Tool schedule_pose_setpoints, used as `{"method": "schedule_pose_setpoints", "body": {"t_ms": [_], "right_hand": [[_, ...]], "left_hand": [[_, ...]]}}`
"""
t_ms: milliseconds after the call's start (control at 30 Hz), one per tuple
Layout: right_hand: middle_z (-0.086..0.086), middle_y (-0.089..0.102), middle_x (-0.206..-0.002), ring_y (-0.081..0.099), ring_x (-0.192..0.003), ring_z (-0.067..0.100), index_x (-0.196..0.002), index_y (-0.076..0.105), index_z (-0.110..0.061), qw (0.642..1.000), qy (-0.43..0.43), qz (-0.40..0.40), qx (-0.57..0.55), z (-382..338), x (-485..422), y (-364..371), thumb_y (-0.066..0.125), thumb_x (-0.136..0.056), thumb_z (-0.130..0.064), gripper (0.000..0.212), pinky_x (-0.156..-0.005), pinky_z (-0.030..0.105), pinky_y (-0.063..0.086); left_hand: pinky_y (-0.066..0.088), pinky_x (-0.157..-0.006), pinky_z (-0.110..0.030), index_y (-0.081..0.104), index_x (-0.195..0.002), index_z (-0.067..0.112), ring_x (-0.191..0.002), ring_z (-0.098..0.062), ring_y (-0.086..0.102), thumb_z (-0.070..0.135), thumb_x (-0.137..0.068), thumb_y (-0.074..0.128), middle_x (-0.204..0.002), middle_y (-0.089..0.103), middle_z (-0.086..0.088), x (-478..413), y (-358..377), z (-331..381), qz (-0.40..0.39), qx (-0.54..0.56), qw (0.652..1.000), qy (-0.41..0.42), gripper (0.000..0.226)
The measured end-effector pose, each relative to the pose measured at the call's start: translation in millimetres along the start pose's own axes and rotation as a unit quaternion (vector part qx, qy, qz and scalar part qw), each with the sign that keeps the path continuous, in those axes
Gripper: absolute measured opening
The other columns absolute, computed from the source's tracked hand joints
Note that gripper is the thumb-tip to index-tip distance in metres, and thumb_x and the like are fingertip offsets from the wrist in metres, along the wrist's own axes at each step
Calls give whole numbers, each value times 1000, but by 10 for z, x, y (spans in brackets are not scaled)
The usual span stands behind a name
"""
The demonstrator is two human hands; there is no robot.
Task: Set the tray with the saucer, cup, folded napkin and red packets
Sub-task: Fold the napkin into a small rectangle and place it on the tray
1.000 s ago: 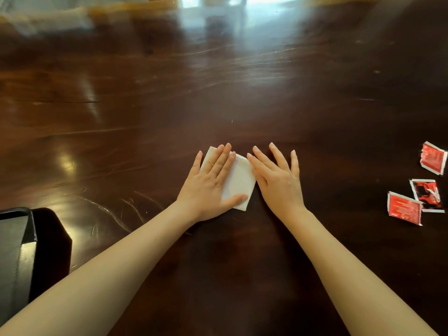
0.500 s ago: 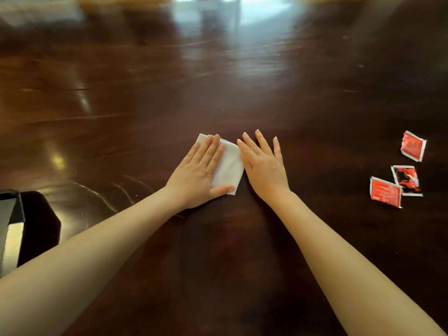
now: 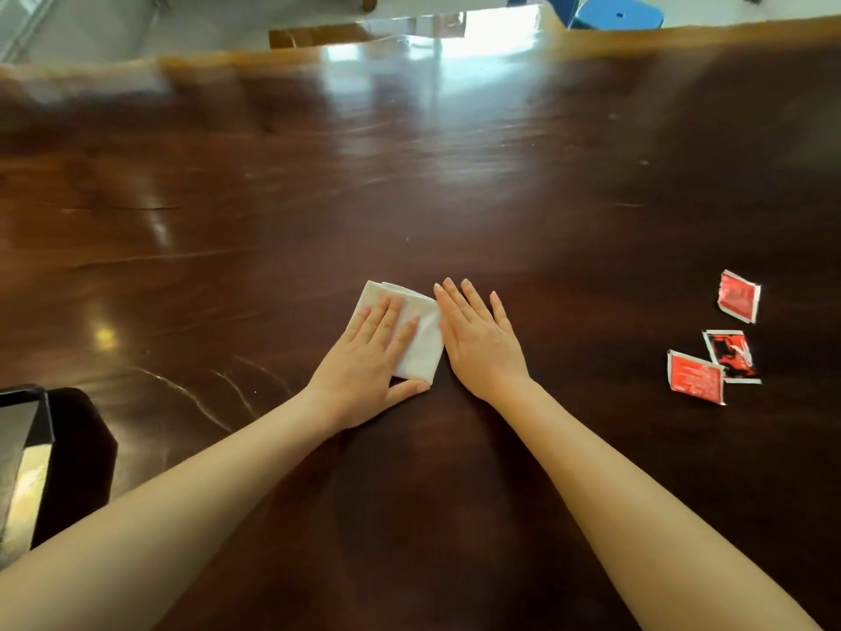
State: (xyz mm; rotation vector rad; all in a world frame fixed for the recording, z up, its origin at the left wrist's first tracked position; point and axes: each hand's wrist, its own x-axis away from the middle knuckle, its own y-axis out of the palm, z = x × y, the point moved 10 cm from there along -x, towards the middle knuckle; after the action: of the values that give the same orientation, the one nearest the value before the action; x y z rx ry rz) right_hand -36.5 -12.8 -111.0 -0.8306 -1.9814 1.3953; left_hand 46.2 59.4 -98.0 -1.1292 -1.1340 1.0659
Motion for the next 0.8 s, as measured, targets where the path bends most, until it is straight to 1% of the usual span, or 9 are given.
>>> {"method": "schedule_pose_setpoints", "body": {"t_ms": [67, 100, 167, 267, 367, 467, 533, 633, 800], "right_hand": [[-7, 5, -160, -5, -147, 12, -150, 5, -23, 1000, 10, -26, -10, -5, -17, 3, 16, -102, -29, 50, -120, 40, -4], [-7, 3, -160, -6, -147, 12, -150, 4, -22, 999, 13, -39, -19, -10, -25, 9, 16, -102, -28, 50, -120, 40, -5], [-6, 2, -160, -7, -147, 13, -150, 4, -20, 997, 13, -59, -45, -13, -29, 27, 17, -102, -27, 51, -119, 40, -7], [-5, 6, -160, -5, -147, 14, -151, 10, -19, 994, 11, -70, -89, 22, -36, 10, 24, -102, -25, 51, -117, 40, -7], [-5, 17, -158, 3, -146, 11, -148, 26, -19, 969, 21, -74, -236, 15, -12, -139, 35, -101, -24, 48, -119, 36, 0], [-7, 48, -141, 38, -134, 10, -133, 52, -23, 880, 54, -39, -471, -5, 62, -414, 40, -99, -29, 36, -110, 26, 29], [1, 64, -116, 58, -107, 14, -116, 63, -19, 832, 69, 2, -550, -53, 100, -622, 44, -97, -36, 32, -93, 31, 45], [7, 65, -91, 59, -81, 16, -101, 66, -13, 775, 110, 30, -621, -201, 186, -846, 49, -91, -49, 41, -71, 31, 47], [8, 68, -104, 67, -94, 22, -108, 60, -14, 744, 175, -9, -644, -436, 424, -887, 51, -84, -58, 51, -81, 41, 55]], "left_hand": [[43, -102, -47, 43, -137, 10, -122, -41, 51, 53, -88, 30, -134, 51, -26, 12, -99, 148, 53, -37, 996, 55, 67], [53, -90, -46, 49, -130, 8, -109, -40, 61, 42, -91, 33, -121, 61, -25, 34, -133, 248, 80, -60, 990, 98, 54], [58, -76, -41, 48, -119, 4, -94, -35, 68, 18, -98, 25, -109, 68, -22, 106, -241, 405, 134, -97, 969, 182, 35], [59, -67, -35, 55, -103, -1, -83, -31, 71, 3, -95, 18, -98, 72, -18, 162, -454, 421, 163, -101, 954, 232, 38], [56, -55, -32, 64, -96, 6, -72, -27, 70, 15, -87, 37, -88, 72, -9, 108, -721, 157, 151, 35, 976, 155, 30], [52, -62, -30, 62, -105, 9, -75, -22, 66, 21, -92, 44, -91, 69, -1, 137, -1084, -170, 225, 215, 950, 10, 26], [48, -67, -29, 61, -102, 13, -78, -17, 61, 24, -93, 48, -88, 65, 5, 172, -1223, -295, 231, 381, 892, -78, 20], [51, -73, -36, 62, -98, 16, -81, -17, 60, 22, -95, 52, -90, 64, 2, 294, -1284, -307, 208, 572, 773, -179, 13], [50, -71, -37, 64, -92, 15, -76, -18, 59, 23, -94, 51, -85, 64, -2, 614, -1223, -274, 210, 707, 603, -303, 15]]}}
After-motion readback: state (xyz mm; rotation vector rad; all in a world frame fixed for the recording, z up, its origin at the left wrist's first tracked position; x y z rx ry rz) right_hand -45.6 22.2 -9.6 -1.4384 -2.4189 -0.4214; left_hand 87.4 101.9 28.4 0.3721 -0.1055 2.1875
